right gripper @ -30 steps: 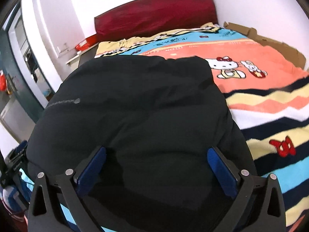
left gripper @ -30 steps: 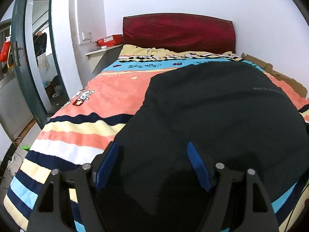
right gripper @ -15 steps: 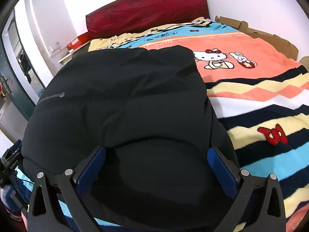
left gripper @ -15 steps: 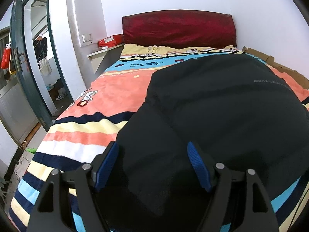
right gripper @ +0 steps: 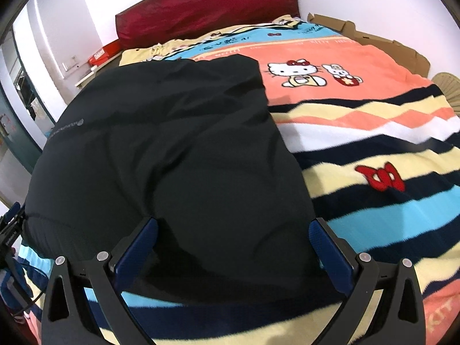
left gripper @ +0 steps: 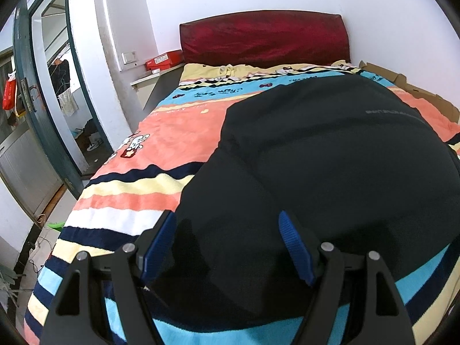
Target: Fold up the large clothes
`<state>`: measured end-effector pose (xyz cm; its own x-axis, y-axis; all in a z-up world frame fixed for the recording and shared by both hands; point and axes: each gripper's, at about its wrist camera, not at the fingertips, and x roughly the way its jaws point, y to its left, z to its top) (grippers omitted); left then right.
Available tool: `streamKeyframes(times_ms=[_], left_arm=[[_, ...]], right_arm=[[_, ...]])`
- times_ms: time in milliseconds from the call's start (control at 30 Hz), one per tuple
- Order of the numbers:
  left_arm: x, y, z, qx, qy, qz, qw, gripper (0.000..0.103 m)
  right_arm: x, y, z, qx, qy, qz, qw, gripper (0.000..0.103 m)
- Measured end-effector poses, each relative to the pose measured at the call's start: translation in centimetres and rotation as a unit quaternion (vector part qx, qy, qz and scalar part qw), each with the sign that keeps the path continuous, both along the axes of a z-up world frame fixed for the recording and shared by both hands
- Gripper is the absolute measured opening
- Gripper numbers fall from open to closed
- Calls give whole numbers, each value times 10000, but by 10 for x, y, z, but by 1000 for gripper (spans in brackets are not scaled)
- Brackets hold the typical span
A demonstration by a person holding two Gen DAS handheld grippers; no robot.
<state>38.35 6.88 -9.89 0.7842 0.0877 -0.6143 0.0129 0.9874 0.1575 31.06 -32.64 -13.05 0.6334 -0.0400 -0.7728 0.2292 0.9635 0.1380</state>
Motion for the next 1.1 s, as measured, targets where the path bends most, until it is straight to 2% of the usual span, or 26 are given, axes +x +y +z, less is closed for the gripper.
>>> streamKeyframes(times_ms=[233, 400, 500, 633, 767, 867, 933, 967, 1100], left_arm=[[-10, 4, 9, -90, 70, -83, 9999, 73], [-15, 17, 18, -297, 215, -179, 9992, 73], [-12, 40, 24, -692, 312, -190, 9969, 73], [0, 71, 31, -1232, 474, -184, 9911, 73], [17, 93, 33, -1653, 659, -257, 9837, 73], [31, 101, 30, -2029, 859, -381, 9747, 73], [43, 108, 24, -2451, 1066, -561, 9620, 73], [52, 110, 20, -2705, 1209, -715, 9524, 73], [85, 112, 8, -3186, 1609, -1064, 9281, 73]], right_arm=[[-16, -5, 7, -137, 75, -18, 9999, 103], [-26, -10, 20, -112, -72, 32, 9999, 103], [-26, -16, 31, -107, -151, 76, 9998, 102], [-18, -30, 45, 237, -273, 121, 9993, 103], [-3, -43, 46, 498, -220, 121, 9984, 103], [10, -53, 40, 757, -123, 110, 9970, 103], [19, -59, 32, 1005, 6, 169, 9948, 103], [25, -60, 27, 1091, 95, 213, 9938, 103], [48, -66, 6, 1371, 439, 413, 9887, 103]])
